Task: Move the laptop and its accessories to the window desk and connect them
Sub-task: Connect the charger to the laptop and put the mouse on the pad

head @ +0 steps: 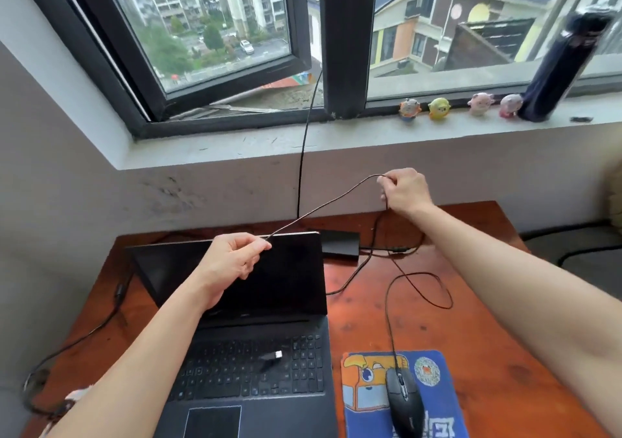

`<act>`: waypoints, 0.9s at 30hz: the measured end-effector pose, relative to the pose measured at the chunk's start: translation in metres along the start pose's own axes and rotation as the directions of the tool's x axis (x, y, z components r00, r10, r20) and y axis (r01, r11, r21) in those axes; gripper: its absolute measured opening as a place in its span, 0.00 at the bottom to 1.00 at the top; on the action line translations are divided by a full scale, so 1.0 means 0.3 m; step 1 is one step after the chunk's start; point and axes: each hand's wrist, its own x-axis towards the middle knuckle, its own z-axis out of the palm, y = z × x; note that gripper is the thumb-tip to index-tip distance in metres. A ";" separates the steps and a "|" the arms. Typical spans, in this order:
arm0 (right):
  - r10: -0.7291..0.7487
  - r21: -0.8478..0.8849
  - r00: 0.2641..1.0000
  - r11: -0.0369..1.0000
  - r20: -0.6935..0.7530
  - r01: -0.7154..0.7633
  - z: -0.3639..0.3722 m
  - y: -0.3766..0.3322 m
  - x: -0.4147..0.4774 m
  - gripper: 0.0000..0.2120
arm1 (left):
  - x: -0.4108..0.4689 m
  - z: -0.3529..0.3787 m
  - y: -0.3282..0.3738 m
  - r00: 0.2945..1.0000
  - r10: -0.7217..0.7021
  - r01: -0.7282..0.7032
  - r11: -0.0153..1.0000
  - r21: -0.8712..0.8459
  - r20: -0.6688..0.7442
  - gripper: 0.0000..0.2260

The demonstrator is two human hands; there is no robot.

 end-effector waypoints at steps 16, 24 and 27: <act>-0.080 0.557 0.650 0.601 0.756 -0.573 0.418 -0.288 0.155 0.15 | -0.105 0.030 -0.151 0.910 -0.276 0.163 0.924 -0.345 -0.311 0.05; 0.154 0.292 0.700 0.831 0.697 -0.473 0.389 -0.053 0.104 0.19 | -0.006 0.044 -0.074 0.930 -0.324 0.153 0.770 -0.619 -0.174 0.05; 0.093 0.264 0.840 0.926 0.535 -0.271 0.309 -0.009 0.040 0.11 | 0.054 0.070 -0.006 0.944 -0.312 0.139 0.666 -0.733 -0.105 0.06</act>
